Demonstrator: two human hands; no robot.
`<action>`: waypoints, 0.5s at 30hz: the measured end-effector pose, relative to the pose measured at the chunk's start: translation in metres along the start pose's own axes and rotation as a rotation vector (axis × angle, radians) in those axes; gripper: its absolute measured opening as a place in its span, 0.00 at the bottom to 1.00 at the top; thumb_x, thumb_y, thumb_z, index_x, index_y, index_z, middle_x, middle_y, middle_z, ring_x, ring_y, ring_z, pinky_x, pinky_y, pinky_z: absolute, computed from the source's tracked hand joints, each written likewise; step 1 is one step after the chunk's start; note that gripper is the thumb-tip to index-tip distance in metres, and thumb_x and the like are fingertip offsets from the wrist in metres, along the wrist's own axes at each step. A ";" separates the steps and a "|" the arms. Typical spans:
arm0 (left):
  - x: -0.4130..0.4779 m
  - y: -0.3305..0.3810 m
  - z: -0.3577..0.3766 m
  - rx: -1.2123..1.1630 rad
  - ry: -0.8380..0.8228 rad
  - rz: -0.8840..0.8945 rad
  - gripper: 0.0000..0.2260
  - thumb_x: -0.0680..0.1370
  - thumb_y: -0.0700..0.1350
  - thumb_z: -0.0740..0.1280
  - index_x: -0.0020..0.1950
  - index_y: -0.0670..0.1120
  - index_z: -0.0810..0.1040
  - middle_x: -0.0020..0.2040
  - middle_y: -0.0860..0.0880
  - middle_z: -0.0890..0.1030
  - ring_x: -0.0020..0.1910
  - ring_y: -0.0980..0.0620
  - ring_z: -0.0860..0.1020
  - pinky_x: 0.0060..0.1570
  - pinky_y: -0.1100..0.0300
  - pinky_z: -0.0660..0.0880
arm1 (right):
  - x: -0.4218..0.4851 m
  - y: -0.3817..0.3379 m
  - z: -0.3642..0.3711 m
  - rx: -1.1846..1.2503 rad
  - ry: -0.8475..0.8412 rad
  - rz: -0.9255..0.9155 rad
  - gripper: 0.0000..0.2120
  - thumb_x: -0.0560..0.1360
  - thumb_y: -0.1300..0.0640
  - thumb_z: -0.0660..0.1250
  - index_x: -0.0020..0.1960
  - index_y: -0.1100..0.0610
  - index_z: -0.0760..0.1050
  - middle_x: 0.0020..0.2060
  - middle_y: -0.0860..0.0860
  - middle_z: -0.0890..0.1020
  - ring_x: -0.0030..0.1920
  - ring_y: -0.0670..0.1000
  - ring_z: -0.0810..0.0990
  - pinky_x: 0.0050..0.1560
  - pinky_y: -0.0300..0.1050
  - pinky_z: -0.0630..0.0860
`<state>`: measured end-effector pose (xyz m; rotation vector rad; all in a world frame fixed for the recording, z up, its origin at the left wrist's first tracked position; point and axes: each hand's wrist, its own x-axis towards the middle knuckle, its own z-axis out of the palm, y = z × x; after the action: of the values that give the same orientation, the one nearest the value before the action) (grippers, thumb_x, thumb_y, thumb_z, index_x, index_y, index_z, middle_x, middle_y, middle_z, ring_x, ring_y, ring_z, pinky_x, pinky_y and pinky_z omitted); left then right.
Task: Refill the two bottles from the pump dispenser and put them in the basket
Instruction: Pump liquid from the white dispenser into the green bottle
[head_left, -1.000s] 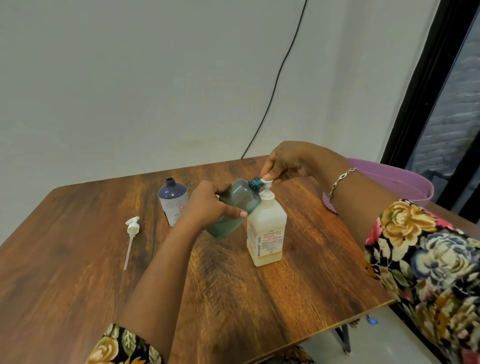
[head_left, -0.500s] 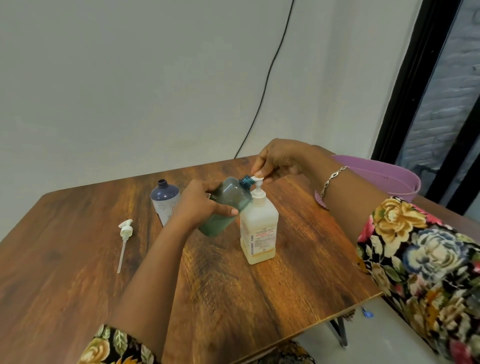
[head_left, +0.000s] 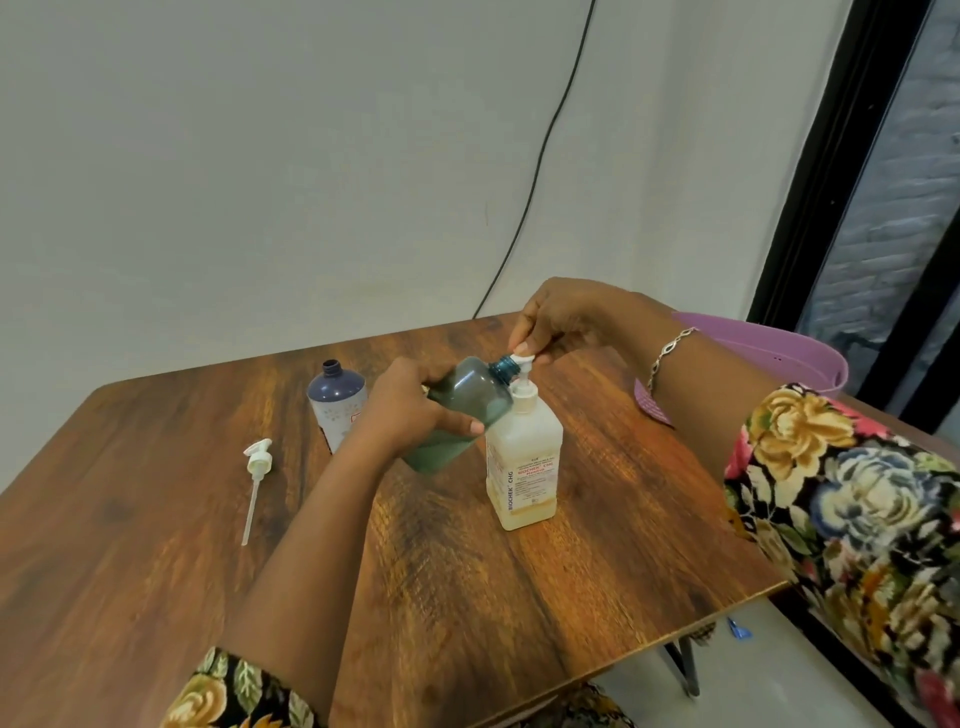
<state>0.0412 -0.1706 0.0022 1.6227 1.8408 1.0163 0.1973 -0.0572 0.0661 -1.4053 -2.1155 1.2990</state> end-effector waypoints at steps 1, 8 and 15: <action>0.001 0.000 -0.001 0.020 0.002 0.003 0.33 0.63 0.42 0.78 0.67 0.43 0.72 0.61 0.46 0.77 0.58 0.47 0.75 0.61 0.46 0.72 | 0.001 0.000 0.001 -0.006 -0.005 0.004 0.07 0.73 0.73 0.63 0.46 0.66 0.77 0.37 0.57 0.80 0.36 0.50 0.77 0.32 0.35 0.77; -0.001 -0.009 0.006 0.019 -0.047 -0.044 0.36 0.64 0.41 0.77 0.70 0.42 0.68 0.65 0.45 0.75 0.64 0.46 0.72 0.65 0.46 0.69 | 0.006 0.015 0.011 -0.002 -0.008 0.014 0.09 0.73 0.73 0.63 0.38 0.62 0.77 0.34 0.54 0.79 0.33 0.48 0.74 0.28 0.33 0.74; 0.000 -0.003 0.000 0.003 -0.014 -0.024 0.36 0.62 0.42 0.78 0.69 0.42 0.70 0.63 0.45 0.76 0.61 0.46 0.73 0.63 0.46 0.70 | 0.001 0.008 -0.002 0.030 -0.024 -0.013 0.07 0.72 0.73 0.64 0.41 0.63 0.78 0.36 0.55 0.80 0.37 0.49 0.78 0.35 0.35 0.78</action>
<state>0.0399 -0.1708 0.0000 1.6019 1.8489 0.9901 0.2025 -0.0546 0.0603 -1.3689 -2.1078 1.3434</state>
